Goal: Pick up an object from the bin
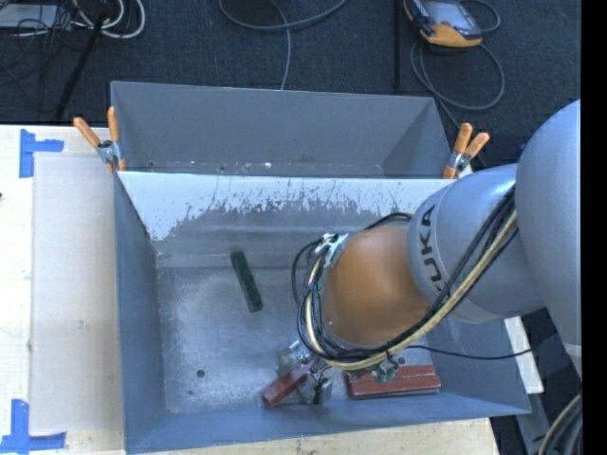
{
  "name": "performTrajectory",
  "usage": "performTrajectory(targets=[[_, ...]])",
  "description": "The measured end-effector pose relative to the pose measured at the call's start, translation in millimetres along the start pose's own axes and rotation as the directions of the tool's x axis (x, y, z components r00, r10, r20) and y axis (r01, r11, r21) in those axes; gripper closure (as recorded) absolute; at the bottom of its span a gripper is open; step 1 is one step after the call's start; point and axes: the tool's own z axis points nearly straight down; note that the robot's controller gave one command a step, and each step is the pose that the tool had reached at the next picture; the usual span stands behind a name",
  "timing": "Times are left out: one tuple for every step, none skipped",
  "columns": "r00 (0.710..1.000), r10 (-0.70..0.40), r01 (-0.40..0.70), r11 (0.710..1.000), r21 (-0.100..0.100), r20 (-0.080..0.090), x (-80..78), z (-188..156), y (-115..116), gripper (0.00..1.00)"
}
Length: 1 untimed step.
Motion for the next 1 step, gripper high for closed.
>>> performTrajectory(targets=[[1.000,-0.010,0.010,1.000,0.002,0.002,-1.5,-130.5,-0.3,1.00]])
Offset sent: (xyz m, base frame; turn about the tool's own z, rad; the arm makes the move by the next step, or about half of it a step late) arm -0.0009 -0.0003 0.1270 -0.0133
